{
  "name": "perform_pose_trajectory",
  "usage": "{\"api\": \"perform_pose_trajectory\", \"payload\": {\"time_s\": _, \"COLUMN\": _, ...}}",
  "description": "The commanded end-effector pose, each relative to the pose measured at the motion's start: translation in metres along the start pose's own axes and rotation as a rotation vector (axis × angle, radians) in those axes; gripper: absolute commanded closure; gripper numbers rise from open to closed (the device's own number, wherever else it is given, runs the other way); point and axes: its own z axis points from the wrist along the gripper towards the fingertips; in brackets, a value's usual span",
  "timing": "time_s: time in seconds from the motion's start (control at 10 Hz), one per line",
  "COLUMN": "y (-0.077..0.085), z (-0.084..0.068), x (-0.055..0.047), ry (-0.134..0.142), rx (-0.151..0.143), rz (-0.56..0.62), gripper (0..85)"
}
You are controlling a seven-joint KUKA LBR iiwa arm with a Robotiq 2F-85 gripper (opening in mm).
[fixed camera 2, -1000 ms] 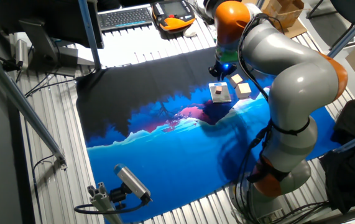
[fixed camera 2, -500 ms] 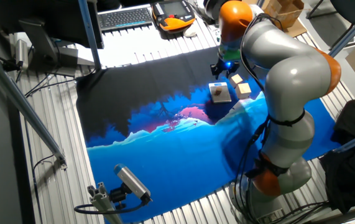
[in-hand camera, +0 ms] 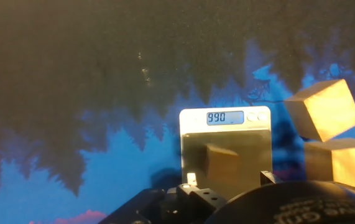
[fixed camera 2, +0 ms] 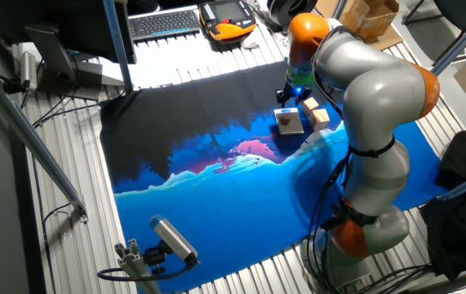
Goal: Remove the object from the scale
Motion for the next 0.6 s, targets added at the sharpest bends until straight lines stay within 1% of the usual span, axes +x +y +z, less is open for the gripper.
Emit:
{"api": "perform_pose_trajectory", "payload": {"time_s": 0.0, "y": 0.0, "z": 0.007, "x": 0.003, "ry": -0.006, "rx": -0.002, "rz": 0.003, "gripper": 34.0}}
{"api": "perform_pose_trajectory", "payload": {"time_s": 0.2, "y": 0.001, "z": 0.017, "x": 0.01, "ry": -0.023, "rx": -0.005, "rz": 0.013, "gripper": 34.0}}
{"api": "perform_pose_trajectory", "payload": {"time_s": 0.3, "y": -0.001, "z": 0.021, "x": 0.009, "ry": -0.023, "rx": -0.014, "rz": 0.011, "gripper": 34.0}}
{"api": "perform_pose_trajectory", "payload": {"time_s": 0.5, "y": -0.003, "z": 0.033, "x": 0.004, "ry": -0.035, "rx": -0.014, "rz": 0.007, "gripper": 34.0}}
